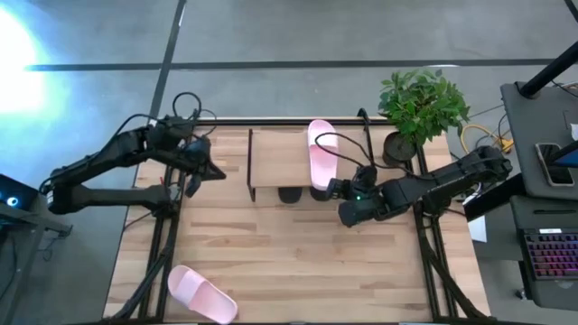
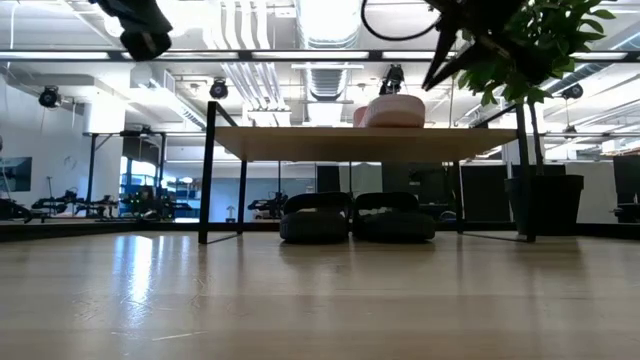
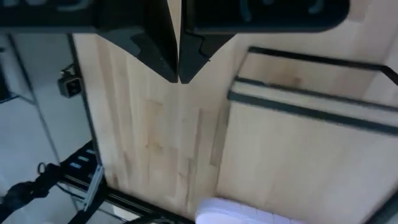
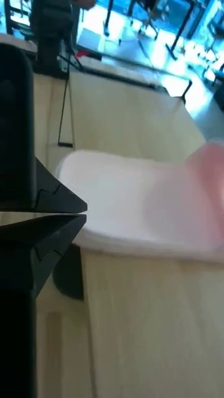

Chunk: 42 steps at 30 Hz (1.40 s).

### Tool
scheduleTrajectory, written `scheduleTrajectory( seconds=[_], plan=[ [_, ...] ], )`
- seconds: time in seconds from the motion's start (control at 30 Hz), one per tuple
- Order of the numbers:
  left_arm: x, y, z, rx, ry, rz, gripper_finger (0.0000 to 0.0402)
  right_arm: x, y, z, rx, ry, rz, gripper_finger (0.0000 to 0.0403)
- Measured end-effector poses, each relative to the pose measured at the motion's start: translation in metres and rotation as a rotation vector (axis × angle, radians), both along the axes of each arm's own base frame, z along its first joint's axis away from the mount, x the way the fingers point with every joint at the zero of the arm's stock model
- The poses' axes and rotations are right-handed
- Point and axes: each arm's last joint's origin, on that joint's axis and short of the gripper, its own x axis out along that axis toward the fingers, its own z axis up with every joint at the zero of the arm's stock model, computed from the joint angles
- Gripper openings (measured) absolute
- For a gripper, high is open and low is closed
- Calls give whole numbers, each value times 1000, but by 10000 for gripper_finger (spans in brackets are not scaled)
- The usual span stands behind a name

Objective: Pick and place slides into the shelf
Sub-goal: Put the pink slide on the shelf

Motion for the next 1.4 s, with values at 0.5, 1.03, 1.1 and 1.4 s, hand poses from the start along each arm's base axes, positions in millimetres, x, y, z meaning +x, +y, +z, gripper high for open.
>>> scheduleTrajectory(
  seconds=[0.5,1.03,1.1,1.4],
  plan=[
    [-21,-41,-15,-211,155,-106,0,-12,50,-3,105,-58,135,8],
    [75,-105,-33,-629,166,-678,0,9,115,-8,269,-303,375,9],
    [71,-123,-34,-623,211,-742,0,17,129,-8,281,-381,427,9],
    [41,-178,-57,-303,389,-668,0,39,168,-45,292,-408,452,8]
  ],
)
